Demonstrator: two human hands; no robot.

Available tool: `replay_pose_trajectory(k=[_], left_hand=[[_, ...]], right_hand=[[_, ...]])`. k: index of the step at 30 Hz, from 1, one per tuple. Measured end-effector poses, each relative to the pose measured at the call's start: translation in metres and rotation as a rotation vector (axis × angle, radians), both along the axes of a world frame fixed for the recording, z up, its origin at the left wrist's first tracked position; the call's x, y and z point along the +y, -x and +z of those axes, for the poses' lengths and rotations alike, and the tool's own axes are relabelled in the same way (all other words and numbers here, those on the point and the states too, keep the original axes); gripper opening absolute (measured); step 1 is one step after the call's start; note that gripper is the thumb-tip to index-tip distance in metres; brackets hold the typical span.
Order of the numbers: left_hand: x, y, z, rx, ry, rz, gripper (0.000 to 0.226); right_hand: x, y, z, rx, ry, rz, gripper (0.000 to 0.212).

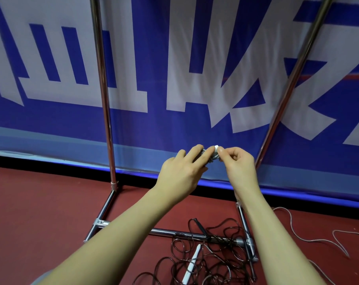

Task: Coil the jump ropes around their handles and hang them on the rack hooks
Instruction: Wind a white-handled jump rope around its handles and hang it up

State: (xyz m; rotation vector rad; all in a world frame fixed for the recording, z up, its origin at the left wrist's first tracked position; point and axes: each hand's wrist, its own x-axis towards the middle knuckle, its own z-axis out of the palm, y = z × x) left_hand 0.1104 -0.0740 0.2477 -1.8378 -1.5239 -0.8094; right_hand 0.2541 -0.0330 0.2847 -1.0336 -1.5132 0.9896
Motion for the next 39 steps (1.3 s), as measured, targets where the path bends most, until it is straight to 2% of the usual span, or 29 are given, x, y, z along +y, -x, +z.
replay_pose_trajectory(k=[4,9,14,19,25,28,31,39], left_hand=[[-0.003,0.003,0.006,-0.207,0.097,-0.089,0.05],[-0.009,0.0,0.011,-0.35,0.104,-0.168,0.052],[-0.009,-0.001,0.01,-0.325,0.096,-0.125,0.053],[-0.008,0.0,0.008,-0.295,0.099,-0.103,0.053],[-0.007,0.0,0.011,-0.255,0.058,-0.104,0.053],[-0.007,0.001,0.011,-0.182,0.045,-0.059,0.055],[-0.006,0.0,0.01,-0.108,0.071,0.001,0.063],[-0.001,0.002,0.011,-0.143,0.122,0.113,0.059]], right_hand=[[0.0,-0.004,-0.004,0.021,-0.101,0.072,0.01],[-0.003,0.002,-0.004,0.318,-0.006,0.097,0.011],[-0.01,0.014,-0.007,0.366,-0.054,0.007,0.014],[-0.009,0.018,-0.006,0.388,0.083,-0.044,0.008],[0.001,0.008,-0.005,0.324,0.194,0.126,0.012],[0.003,0.004,-0.003,0.297,0.19,0.212,0.019],[0.004,0.001,-0.003,0.188,0.149,0.229,0.02],[0.001,0.006,-0.003,0.155,0.15,0.319,0.019]])
